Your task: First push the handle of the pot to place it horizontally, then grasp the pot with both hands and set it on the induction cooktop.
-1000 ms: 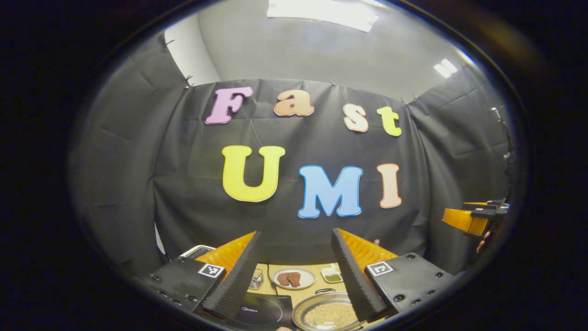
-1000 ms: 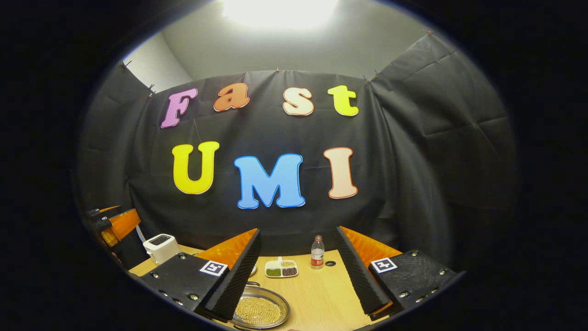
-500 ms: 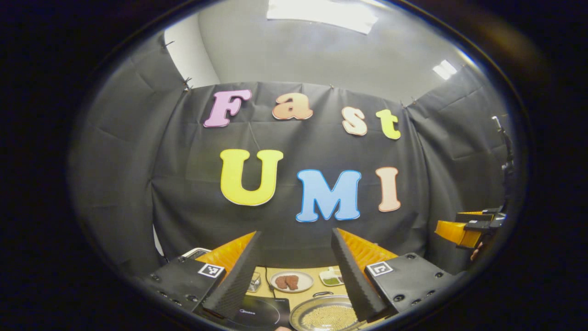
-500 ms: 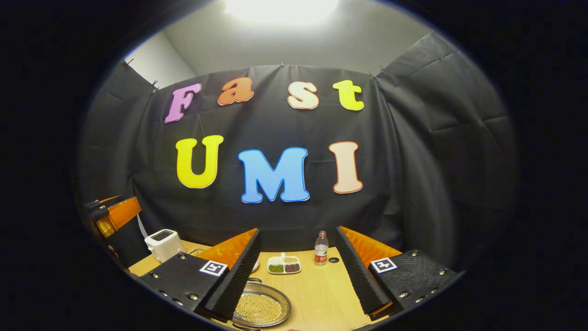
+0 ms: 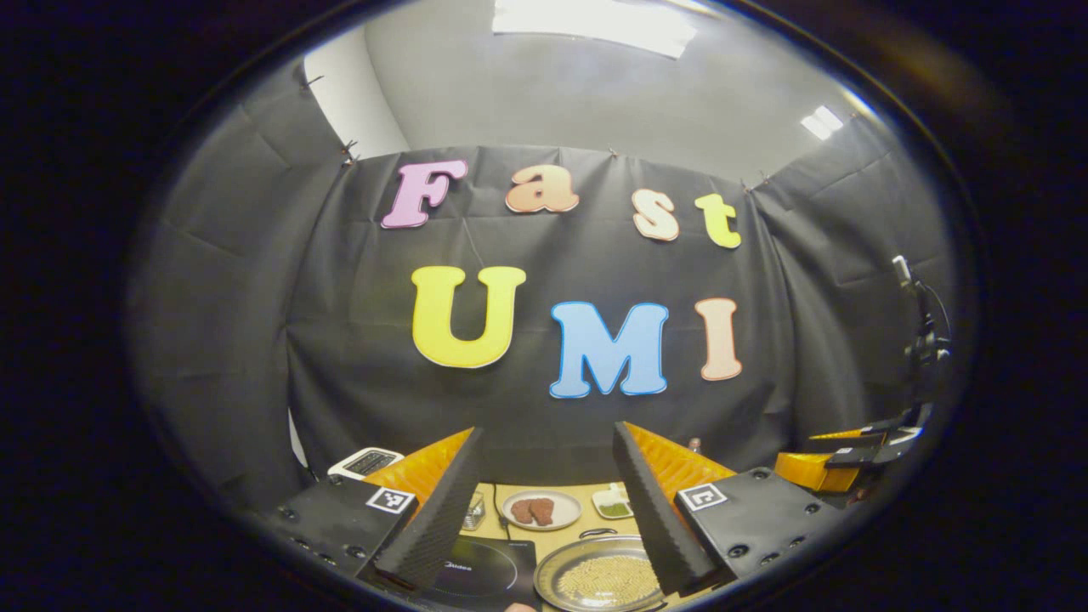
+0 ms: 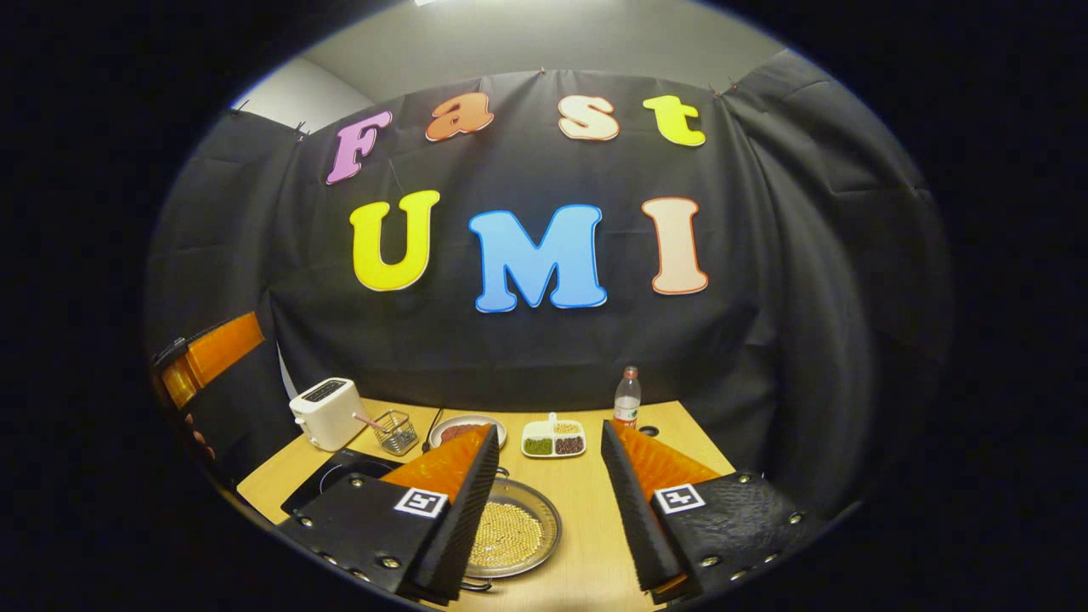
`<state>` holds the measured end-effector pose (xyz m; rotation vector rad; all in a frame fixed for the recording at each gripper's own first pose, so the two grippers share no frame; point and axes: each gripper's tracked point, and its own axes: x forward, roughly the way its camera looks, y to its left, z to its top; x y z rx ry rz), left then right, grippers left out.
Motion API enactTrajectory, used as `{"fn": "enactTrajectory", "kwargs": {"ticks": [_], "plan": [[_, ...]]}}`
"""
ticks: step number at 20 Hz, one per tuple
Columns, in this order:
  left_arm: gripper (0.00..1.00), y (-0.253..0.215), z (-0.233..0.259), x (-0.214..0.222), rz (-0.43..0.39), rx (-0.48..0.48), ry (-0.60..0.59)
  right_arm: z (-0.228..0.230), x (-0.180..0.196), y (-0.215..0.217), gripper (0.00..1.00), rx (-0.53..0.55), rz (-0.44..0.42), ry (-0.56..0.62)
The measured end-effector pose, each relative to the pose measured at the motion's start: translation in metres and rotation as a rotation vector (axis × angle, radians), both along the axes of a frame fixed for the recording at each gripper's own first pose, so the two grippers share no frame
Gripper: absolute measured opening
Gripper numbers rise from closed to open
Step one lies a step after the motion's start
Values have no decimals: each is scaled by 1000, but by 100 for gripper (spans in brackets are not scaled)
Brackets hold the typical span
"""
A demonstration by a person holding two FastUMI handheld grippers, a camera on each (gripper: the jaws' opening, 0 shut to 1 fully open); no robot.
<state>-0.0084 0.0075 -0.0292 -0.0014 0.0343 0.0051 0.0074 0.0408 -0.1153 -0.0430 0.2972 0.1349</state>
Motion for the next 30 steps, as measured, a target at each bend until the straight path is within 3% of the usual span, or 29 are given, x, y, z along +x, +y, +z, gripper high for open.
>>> {"fn": "enactTrajectory", "kwargs": {"ticks": [1, 3, 5, 8, 9, 14, 16, 22, 26, 30], "plan": [[99, 4, -1, -4, 9, 8, 4, -14, -5, 5, 60, -2, 20, 47], [97, 9, -4, -11, 23, 23, 9, -42, -11, 14, 55, -13, 57, 148], [97, 13, -5, -17, 37, 30, 10, -66, -17, 18, 12, -2, 73, 229], [99, 23, -7, -23, 58, 33, 17, -95, -26, 29, 11, 28, 92, 354], [99, 26, -7, -25, 64, 33, 19, -107, -27, 37, 5, 33, 114, 386], [99, 42, -8, -32, 102, 38, 29, -164, -51, 70, 5, 37, 244, 606], [95, 47, -11, -34, 116, 42, 35, -187, -66, 82, 5, 55, 271, 710], [97, 62, -24, -43, 168, 47, 75, -236, -93, 116, 4, 103, 348, 899], [97, 68, -31, -48, 193, 40, 103, -263, -106, 138, 4, 164, 342, 1017], [95, 75, -35, -53, 213, 56, 121, -283, -100, 144, 4, 190, 318, 1060]]}}
